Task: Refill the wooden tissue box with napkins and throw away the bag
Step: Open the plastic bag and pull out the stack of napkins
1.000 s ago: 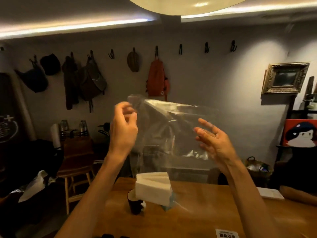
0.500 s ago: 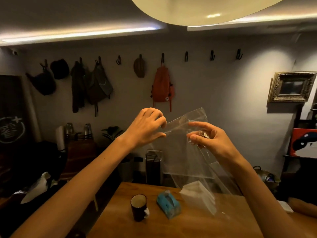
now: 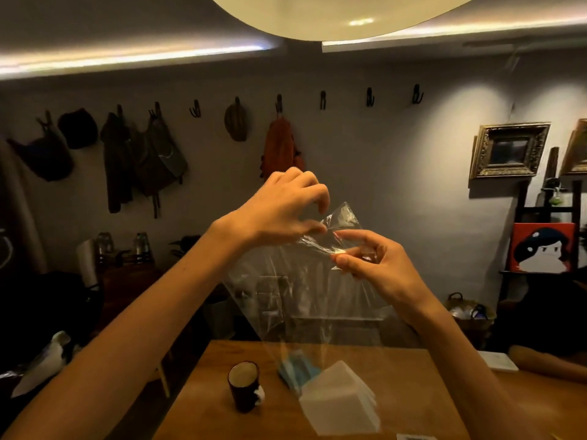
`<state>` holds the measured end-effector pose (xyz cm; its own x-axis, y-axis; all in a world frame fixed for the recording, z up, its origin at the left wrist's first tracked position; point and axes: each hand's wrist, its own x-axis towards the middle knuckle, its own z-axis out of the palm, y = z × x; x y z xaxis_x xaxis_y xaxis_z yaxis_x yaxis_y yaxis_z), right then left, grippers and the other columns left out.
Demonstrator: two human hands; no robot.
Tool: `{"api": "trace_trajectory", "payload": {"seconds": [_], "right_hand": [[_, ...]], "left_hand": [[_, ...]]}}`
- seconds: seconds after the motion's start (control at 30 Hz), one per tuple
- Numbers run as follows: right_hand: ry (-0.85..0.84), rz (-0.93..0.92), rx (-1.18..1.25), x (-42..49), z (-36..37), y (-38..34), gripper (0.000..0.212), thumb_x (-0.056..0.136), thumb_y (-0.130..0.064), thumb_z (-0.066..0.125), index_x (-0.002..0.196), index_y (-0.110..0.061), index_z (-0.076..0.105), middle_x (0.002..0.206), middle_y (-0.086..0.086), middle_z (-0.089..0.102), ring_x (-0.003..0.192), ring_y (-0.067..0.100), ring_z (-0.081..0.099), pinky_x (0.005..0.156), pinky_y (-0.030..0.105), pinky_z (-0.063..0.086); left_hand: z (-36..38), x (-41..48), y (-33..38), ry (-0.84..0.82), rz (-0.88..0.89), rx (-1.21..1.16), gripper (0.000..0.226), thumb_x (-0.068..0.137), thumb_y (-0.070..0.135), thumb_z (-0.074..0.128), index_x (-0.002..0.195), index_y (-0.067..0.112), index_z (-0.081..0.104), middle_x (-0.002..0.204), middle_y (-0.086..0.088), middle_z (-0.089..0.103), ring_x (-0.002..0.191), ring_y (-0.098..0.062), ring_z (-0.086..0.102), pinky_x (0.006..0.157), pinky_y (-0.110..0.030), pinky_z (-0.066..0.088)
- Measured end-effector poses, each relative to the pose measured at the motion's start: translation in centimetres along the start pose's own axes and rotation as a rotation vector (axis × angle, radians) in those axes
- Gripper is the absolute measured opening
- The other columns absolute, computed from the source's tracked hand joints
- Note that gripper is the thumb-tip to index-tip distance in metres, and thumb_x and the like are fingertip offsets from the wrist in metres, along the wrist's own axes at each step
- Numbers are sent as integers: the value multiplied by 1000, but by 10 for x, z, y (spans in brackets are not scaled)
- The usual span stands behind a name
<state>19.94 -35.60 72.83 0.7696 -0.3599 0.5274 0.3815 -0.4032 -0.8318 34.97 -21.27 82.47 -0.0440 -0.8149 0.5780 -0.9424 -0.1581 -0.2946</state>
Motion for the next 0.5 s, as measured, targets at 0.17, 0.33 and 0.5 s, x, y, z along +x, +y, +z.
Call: {"api": "trace_trajectory", "payload": {"seconds": [0.17, 0.33, 0.5], "right_hand": [[-8, -8, 19, -5, 2, -6, 43, 84, -9, 72, 124, -18, 62, 91, 3, 76, 81, 9, 72, 66, 15, 53], [4, -26, -8, -11, 6, -4, 38, 84, -13, 73, 121, -18, 64, 91, 3, 78, 83, 11, 73, 69, 17, 53], [-21, -30, -22, -15, 19, -6, 39, 84, -9, 72, 121, -16, 62, 93, 4, 77, 85, 11, 74, 70, 17, 54]], "left_hand": [[-2, 9, 0, -116, 100, -53, 14, 86, 36, 69, 93, 25, 67, 109, 3, 56, 106, -17, 45, 87, -33, 39], [-28, 11, -13, 152, -137, -420, 24, 91, 27, 58, 95, 4, 64, 108, -13, 57, 100, -20, 53, 86, -24, 45], [-21, 16, 10, 8, 19, -142, 31, 86, 45, 61, 95, 16, 68, 103, 0, 63, 97, -19, 60, 82, -42, 51]]}}
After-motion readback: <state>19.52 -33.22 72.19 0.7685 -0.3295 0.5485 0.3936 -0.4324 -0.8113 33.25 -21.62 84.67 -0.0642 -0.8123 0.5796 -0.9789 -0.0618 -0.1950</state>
